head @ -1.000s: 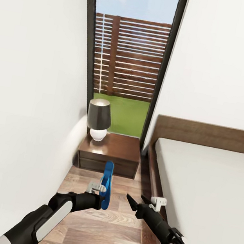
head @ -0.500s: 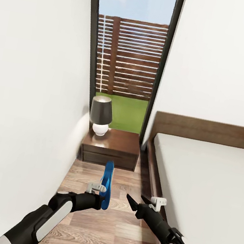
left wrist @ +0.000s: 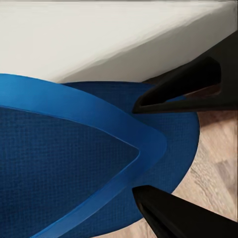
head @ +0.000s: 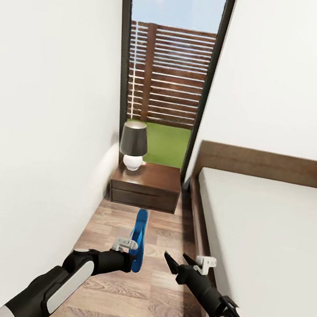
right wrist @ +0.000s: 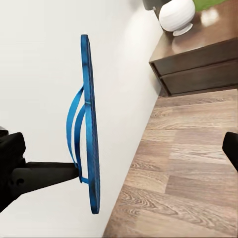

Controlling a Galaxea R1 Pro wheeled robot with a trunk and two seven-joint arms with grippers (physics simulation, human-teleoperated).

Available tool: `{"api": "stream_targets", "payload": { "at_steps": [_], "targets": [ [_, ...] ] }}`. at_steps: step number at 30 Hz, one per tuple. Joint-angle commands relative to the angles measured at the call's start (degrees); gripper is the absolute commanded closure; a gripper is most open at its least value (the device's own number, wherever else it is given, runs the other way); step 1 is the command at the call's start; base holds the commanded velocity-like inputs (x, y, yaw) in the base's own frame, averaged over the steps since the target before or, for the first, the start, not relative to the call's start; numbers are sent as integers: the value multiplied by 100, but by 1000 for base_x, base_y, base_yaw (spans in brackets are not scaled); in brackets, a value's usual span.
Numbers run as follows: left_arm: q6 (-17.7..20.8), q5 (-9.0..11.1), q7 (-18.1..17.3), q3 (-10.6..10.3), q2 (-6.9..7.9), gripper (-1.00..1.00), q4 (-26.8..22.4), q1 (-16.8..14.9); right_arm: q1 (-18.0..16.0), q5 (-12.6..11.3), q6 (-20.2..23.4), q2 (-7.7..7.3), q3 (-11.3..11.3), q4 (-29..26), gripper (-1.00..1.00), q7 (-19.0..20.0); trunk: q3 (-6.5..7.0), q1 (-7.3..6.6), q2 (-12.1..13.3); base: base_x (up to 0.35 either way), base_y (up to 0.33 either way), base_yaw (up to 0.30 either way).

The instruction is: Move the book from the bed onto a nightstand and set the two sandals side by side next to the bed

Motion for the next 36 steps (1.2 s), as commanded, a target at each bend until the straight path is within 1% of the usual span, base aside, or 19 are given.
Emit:
{"api": "stream_targets", "payload": {
  "at_steps": [1, 36],
  "targets": [
    [20, 22, -2, -6, 4, 100, -5, -5, -4, -52, 31, -3, 2, -4, -100, -3, -6, -4, -4, -339, 0, 0],
    [29, 32, -5, -3, 4, 100, -5, -5, -6, -52, 29, -3, 20, 5, -100, -4, -6, -4, -4, -339, 0, 0]
  ]
}}
